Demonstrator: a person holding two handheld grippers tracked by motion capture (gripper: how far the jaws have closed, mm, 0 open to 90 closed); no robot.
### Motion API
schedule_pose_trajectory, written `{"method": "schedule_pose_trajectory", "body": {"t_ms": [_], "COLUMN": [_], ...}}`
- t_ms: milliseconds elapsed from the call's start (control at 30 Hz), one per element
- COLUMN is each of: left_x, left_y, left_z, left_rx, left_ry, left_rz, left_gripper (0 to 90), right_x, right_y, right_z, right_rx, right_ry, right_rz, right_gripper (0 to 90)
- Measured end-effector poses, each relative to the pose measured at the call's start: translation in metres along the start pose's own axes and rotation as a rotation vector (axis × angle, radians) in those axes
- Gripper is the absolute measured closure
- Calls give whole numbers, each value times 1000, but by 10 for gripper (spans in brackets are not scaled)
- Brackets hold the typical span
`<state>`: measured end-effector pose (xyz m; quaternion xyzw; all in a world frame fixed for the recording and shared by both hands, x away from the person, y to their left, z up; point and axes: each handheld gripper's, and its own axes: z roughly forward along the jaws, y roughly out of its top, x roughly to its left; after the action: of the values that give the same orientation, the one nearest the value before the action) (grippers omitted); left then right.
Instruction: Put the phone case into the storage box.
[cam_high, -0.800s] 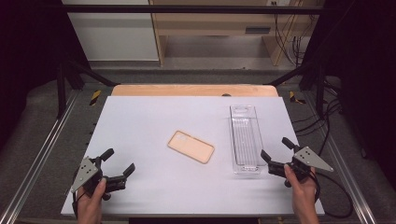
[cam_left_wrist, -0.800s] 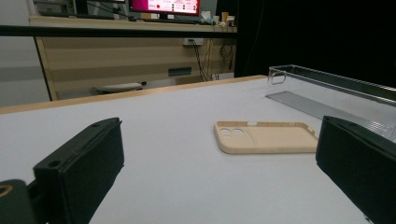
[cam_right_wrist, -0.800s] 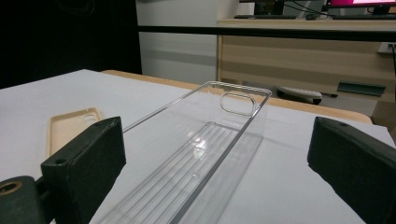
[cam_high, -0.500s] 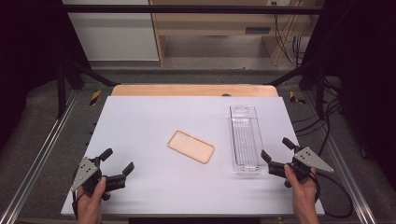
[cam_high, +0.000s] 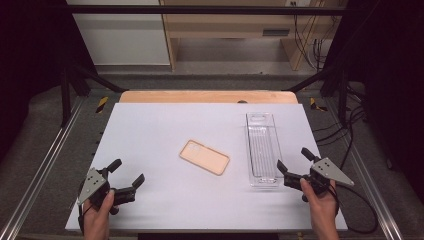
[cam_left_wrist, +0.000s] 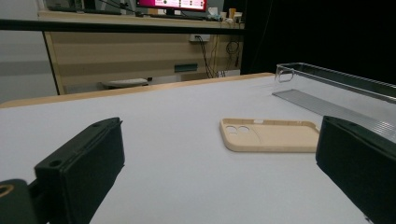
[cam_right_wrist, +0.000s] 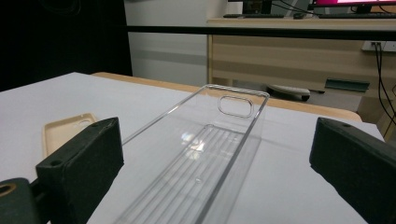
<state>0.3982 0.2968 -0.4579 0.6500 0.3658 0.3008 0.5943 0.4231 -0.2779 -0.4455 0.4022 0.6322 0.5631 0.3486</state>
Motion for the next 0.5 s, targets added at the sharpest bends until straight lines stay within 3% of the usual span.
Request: {"method": "schedule_pose_trajectory", "body": {"t_ms": [233, 500], "left_x": [-1, -1], "left_y": [-1, 0], "left_z": [0, -1], "left_rx": [3, -1], "left_ry": [-1, 3], "left_rz": [-2, -4], "left_gripper": [11, 11], "right_x": [19, 63], "right_y": [19, 51], "right_z": [4, 23], "right_rx": [25, 30], "right_ry": [-33, 44], "right_rz": [0, -24], "right_gripper": [32, 26]}}
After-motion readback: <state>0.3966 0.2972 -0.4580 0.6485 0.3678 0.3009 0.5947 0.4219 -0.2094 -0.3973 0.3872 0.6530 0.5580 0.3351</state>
